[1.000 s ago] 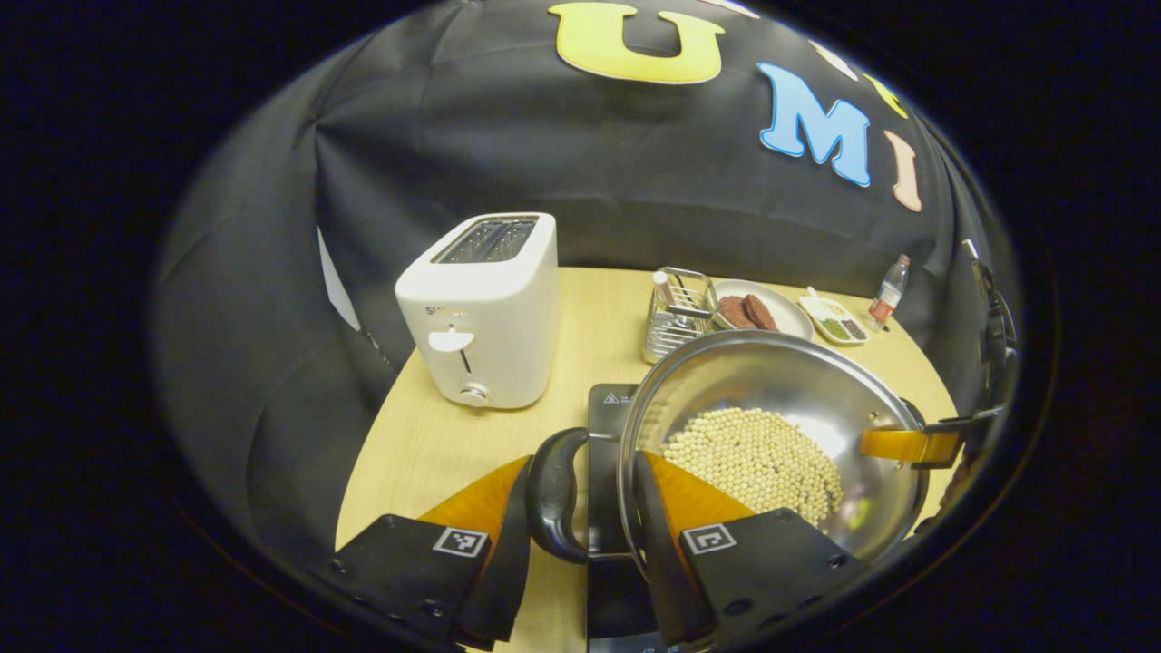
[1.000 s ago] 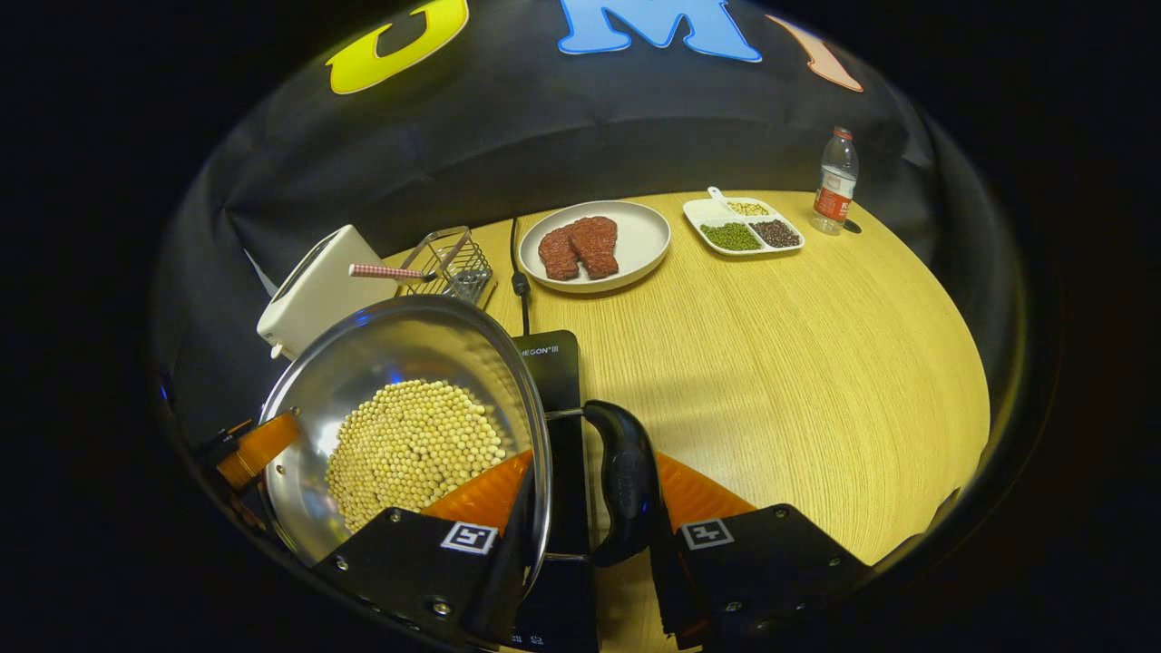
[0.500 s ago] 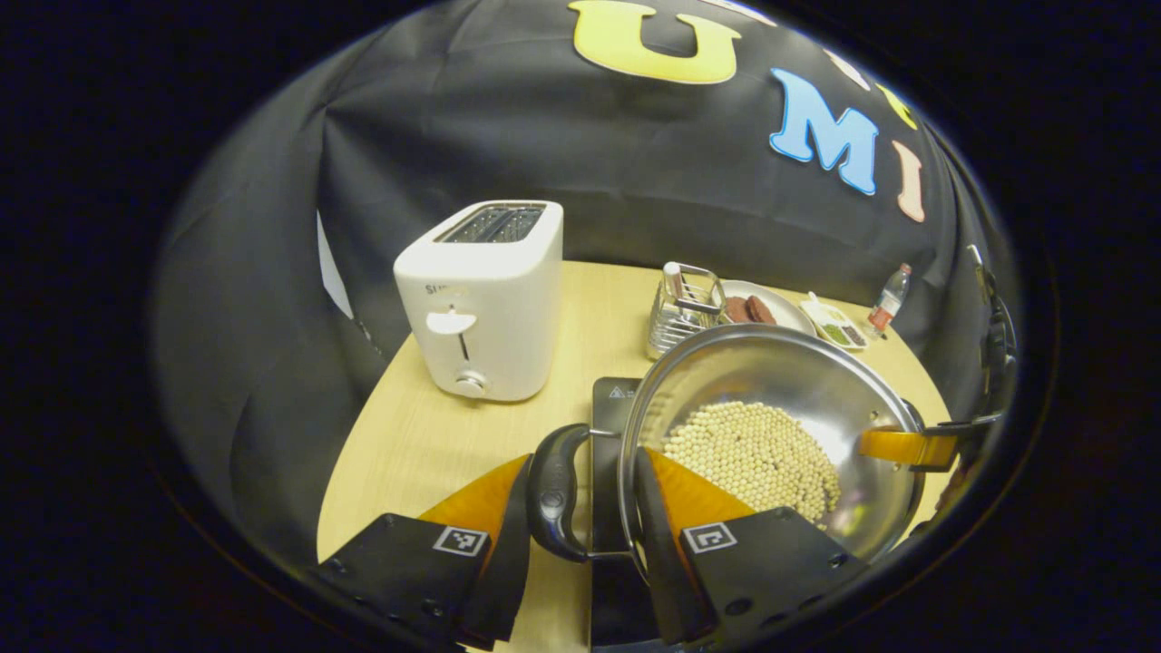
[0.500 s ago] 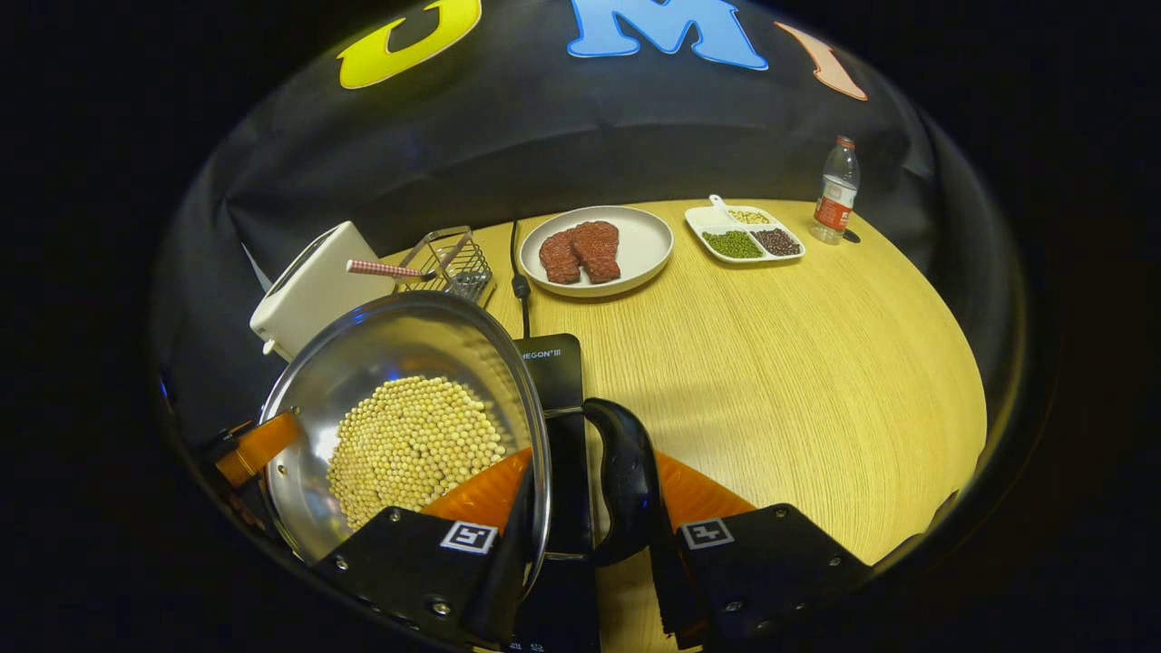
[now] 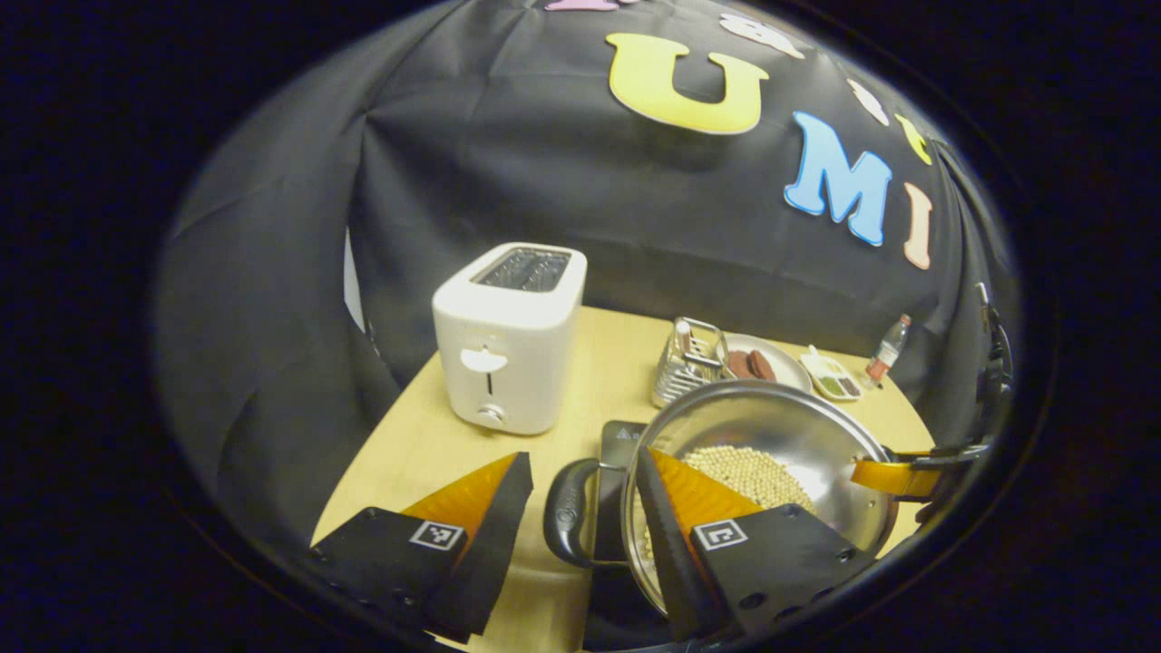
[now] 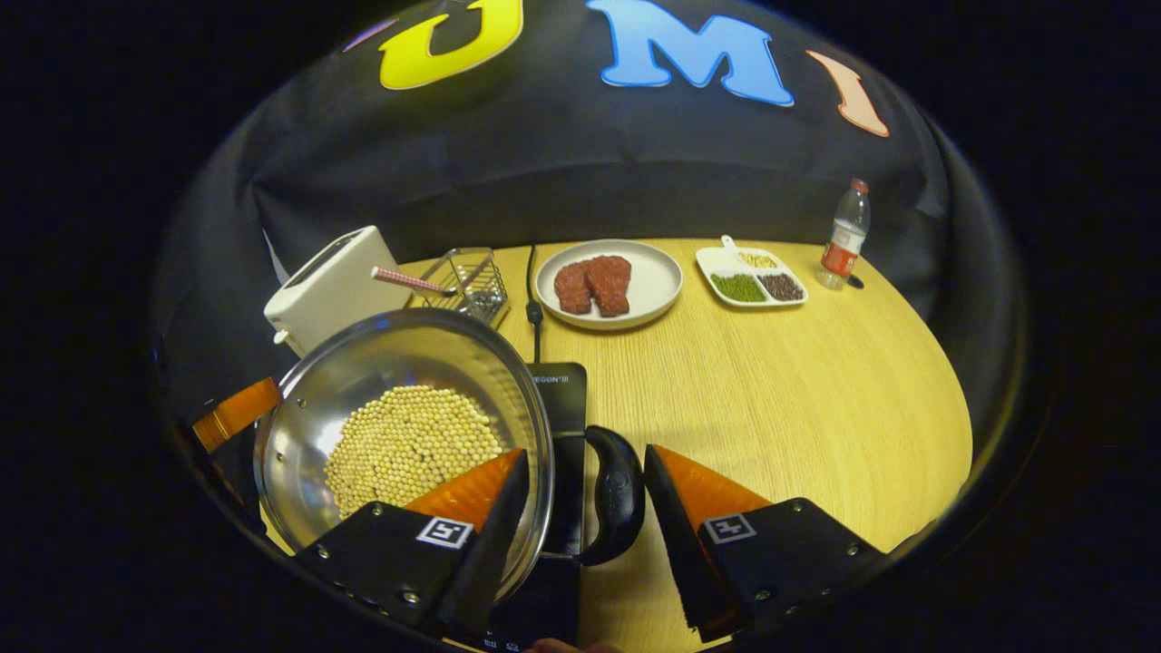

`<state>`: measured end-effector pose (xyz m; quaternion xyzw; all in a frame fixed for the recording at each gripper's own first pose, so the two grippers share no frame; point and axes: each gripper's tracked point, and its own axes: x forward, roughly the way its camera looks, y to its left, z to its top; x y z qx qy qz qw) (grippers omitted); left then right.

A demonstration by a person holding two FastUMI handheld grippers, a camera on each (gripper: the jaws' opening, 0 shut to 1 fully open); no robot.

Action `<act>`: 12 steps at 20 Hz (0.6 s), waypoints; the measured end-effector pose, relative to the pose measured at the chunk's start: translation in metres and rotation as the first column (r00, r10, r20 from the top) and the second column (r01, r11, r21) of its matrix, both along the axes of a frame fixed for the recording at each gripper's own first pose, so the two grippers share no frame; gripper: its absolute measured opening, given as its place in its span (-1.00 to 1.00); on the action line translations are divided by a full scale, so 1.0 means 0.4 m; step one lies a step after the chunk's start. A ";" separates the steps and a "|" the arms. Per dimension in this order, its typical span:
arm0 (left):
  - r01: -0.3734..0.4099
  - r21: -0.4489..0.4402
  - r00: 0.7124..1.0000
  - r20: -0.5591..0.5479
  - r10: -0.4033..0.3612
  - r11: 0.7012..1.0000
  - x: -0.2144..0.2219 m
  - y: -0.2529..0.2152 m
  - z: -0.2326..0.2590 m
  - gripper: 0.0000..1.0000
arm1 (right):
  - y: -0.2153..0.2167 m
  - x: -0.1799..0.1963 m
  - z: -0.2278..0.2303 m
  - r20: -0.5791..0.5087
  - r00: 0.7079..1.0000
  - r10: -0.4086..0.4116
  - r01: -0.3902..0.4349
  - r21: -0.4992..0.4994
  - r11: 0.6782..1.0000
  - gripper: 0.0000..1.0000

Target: First push the handle of the pot to place it horizontally, then grasp the pot with both hands and set it on the induction cooktop.

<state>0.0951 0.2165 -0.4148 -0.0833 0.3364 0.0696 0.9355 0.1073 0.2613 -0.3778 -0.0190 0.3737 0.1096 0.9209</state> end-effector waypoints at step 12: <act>-0.038 0.131 0.944 0.330 -0.007 0.991 0.001 -0.283 0.516 0.63 | -0.277 0.025 0.496 0.413 0.910 -0.013 -0.014 0.063 0.998 0.66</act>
